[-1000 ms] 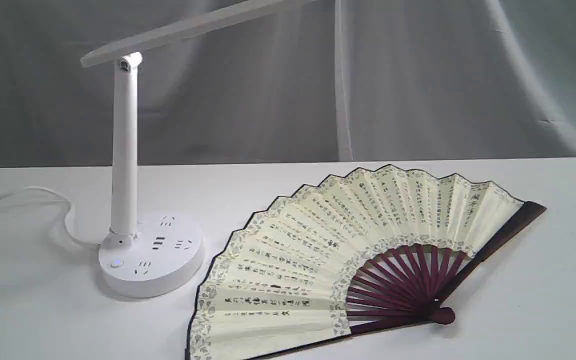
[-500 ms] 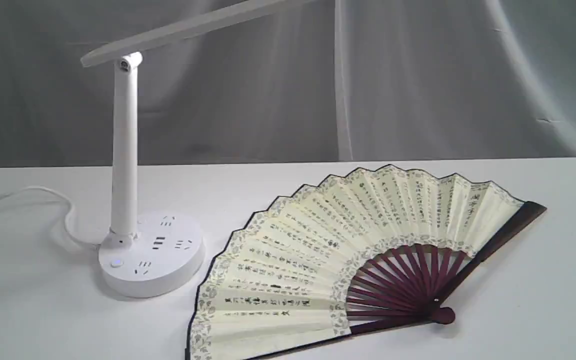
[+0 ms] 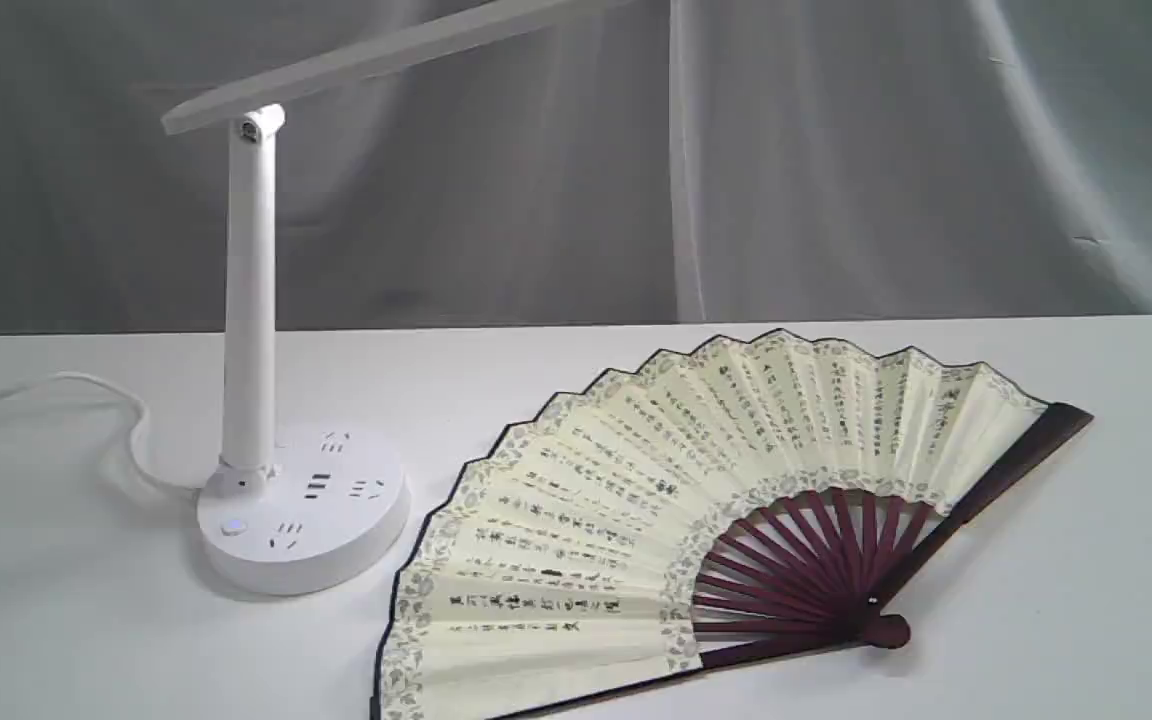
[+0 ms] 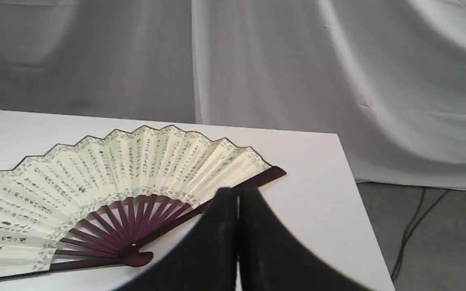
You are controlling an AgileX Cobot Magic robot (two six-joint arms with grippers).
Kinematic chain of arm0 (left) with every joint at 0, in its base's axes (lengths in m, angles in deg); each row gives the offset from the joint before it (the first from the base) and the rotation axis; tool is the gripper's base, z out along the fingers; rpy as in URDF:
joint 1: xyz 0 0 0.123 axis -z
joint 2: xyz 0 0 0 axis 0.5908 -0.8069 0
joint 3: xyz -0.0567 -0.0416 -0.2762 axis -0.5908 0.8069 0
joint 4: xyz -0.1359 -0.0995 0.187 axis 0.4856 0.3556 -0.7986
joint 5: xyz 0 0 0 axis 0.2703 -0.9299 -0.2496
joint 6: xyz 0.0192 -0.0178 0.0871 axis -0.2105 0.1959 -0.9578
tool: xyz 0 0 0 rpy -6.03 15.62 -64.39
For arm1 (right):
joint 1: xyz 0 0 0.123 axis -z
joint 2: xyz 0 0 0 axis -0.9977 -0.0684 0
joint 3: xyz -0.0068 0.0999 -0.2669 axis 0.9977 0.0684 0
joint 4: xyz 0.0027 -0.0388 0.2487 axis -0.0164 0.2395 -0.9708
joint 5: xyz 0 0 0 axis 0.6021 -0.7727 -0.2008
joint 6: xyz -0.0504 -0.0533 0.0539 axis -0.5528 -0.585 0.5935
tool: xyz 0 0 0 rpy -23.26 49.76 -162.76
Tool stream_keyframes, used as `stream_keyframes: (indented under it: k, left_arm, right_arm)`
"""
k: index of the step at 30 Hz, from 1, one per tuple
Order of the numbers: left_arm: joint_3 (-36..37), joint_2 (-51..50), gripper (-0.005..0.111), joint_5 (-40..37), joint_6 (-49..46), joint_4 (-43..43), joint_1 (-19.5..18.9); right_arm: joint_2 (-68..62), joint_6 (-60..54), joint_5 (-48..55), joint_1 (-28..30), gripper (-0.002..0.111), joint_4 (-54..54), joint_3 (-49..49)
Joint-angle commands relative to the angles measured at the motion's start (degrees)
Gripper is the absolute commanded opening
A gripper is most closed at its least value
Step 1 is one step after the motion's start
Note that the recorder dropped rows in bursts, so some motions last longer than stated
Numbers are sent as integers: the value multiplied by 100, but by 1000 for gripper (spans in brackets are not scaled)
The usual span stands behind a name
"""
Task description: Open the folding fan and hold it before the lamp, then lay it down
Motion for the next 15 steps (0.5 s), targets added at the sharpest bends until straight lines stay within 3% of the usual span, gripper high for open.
stream_keyframes:
  k: [1,9,15]
  left_arm:
    - [-16,432,0,20,-33,-17,-13]
    - [-16,1589,0,20,-33,-17,-13]
    - [-82,1657,0,-131,-144,135,-13]
  right_arm:
    - [380,9,224,-12,0,58,35]
    - [1313,-21,422,-12,0,301,35]
    - [1313,-21,712,-4,0,354,41]
